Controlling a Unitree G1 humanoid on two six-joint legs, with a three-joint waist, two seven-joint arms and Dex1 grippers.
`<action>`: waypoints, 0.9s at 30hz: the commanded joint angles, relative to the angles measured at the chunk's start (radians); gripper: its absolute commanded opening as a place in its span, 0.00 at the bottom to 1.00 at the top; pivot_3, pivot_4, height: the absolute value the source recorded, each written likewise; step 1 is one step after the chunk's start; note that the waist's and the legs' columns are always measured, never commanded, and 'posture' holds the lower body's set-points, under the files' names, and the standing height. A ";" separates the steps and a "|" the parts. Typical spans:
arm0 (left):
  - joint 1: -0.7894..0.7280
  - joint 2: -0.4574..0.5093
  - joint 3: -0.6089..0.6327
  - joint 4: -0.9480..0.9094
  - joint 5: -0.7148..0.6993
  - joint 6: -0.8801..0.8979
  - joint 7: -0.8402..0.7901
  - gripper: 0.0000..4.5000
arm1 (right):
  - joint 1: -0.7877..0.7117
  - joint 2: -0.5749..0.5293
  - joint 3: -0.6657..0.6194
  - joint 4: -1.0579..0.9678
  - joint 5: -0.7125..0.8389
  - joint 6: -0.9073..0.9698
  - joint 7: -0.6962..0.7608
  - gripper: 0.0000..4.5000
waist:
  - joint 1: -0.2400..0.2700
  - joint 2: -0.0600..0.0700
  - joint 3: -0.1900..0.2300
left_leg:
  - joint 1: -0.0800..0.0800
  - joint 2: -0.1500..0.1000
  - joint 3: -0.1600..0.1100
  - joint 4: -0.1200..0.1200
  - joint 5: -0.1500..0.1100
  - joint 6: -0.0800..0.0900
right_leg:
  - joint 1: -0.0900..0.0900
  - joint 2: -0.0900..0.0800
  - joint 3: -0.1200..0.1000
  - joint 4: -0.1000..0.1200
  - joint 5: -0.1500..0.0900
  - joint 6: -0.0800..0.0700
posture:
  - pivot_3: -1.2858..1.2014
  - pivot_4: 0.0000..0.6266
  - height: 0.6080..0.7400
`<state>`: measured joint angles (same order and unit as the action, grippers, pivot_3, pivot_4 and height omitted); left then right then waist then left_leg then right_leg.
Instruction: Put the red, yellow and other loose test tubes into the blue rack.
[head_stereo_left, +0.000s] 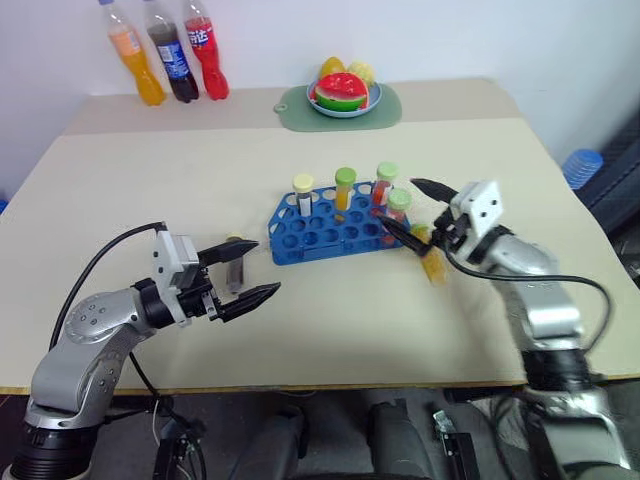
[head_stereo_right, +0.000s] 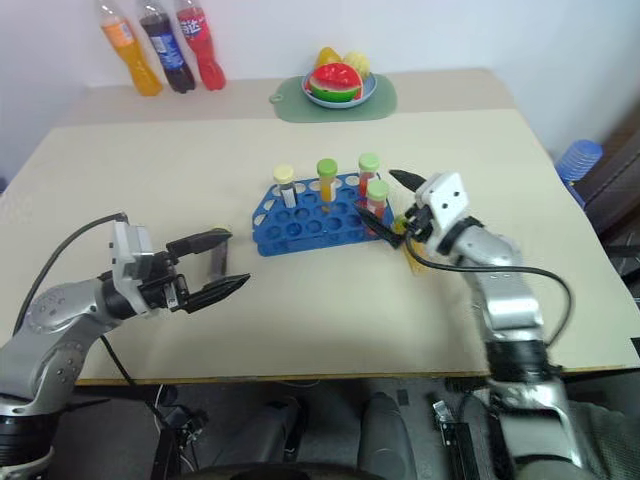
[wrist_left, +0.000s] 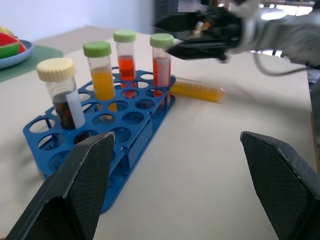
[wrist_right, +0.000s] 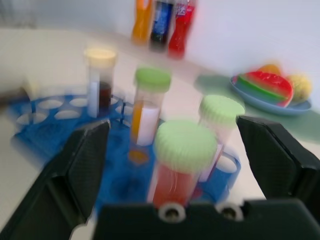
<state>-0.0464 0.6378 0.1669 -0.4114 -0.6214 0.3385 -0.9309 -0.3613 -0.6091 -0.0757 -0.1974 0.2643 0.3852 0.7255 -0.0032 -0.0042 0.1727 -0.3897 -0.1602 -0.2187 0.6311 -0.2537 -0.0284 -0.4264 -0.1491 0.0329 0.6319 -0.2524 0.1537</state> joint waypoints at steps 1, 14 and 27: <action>-0.014 -0.012 -0.019 -0.011 -0.002 -0.015 -0.004 0.93 | -0.020 -0.155 -0.061 -0.178 0.161 0.421 0.034 0.99 | 0.003 0.000 0.000 | 0.000 0.000 0.001 0.000 -0.001 0.001 | 0.000 0.000 0.000 0.000 0.000 0.000 | 0.52 0.24 1.00; -0.026 0.032 -0.066 -0.011 -0.010 -0.018 -0.129 0.93 | -0.434 -0.155 0.101 0.234 0.182 1.053 -0.081 0.99 | -0.007 0.000 0.000 | -0.001 0.001 0.010 0.000 -0.001 0.001 | -0.001 -0.001 0.001 -0.003 0.000 0.000 | 0.52 0.24 1.00; 0.012 0.038 -0.072 -0.042 0.007 -0.031 -0.131 0.93 | -0.541 -0.105 0.384 0.490 0.068 0.859 0.047 0.37 | -0.011 -0.002 -0.001 | -0.001 0.001 0.011 0.000 -0.001 0.001 | -0.001 -0.001 0.003 -0.003 0.001 0.001 | 0.52 0.24 1.00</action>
<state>-0.0401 0.6698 0.0716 -0.4171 -0.6079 0.3229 -1.0652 -0.9072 -0.7098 0.2703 0.2965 0.3439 1.2689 0.7407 -0.0146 -0.0058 0.1721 -0.3901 -0.1587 -0.2074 0.6314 -0.2543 -0.0275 -0.4279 -0.1495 0.0362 0.6295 -0.2513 0.1547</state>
